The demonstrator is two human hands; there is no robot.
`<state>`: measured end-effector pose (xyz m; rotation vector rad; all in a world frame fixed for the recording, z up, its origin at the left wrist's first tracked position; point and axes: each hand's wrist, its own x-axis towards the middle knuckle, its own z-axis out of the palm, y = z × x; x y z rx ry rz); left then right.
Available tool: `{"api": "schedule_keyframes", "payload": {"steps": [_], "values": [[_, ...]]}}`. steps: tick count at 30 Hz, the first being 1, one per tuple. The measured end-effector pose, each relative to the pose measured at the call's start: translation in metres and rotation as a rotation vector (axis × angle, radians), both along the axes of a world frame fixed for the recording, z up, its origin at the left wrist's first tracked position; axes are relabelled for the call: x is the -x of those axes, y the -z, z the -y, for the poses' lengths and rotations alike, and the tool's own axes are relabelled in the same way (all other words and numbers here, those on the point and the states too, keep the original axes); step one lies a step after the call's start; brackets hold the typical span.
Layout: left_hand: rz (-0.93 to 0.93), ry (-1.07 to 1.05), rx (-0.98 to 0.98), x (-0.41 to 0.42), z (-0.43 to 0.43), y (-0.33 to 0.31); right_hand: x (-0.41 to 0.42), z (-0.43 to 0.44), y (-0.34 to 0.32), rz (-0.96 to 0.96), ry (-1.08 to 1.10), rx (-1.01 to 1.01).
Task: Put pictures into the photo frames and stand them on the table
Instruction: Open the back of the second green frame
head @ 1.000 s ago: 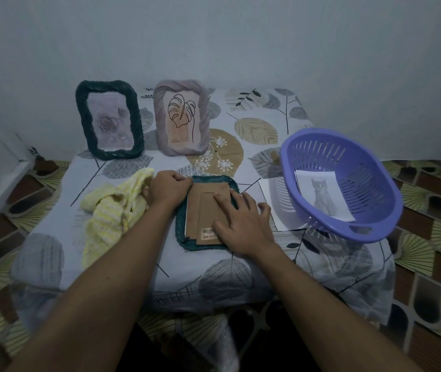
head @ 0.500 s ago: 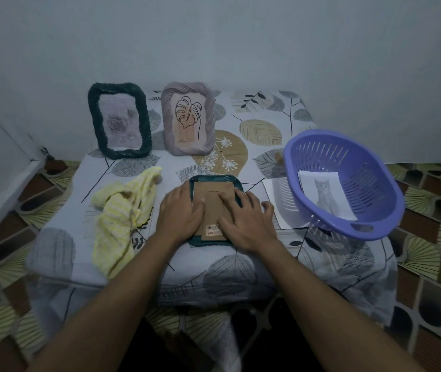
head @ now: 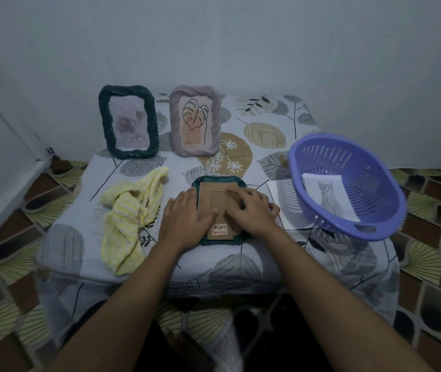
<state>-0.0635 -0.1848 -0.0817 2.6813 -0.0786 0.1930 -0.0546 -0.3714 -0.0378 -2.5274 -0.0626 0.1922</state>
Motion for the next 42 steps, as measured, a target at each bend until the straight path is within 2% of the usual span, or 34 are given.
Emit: {"api": "schedule_keyframes", "payload": {"steps": [4,12,19,34,37,42], "values": [[0.016,-0.008,-0.021,-0.002,-0.002,0.003,-0.015,-0.009,-0.002,0.085,0.202,-0.21],[0.043,-0.023,0.007,-0.003,-0.003,0.001,-0.054,-0.017,0.006,0.05,0.405,-0.115],[0.047,-0.038,0.008,-0.001,0.0,0.0,-0.053,-0.026,0.01,0.152,0.511,-0.073],[0.043,-0.044,0.028,0.0,0.001,-0.002,-0.053,-0.017,0.0,0.105,0.471,-0.085],[0.038,-0.049,0.042,0.0,0.002,-0.004,-0.052,-0.012,-0.001,0.078,0.379,-0.078],[0.048,-0.047,0.09,0.003,0.003,-0.009,-0.028,-0.003,-0.003,0.038,0.068,0.055]]}}
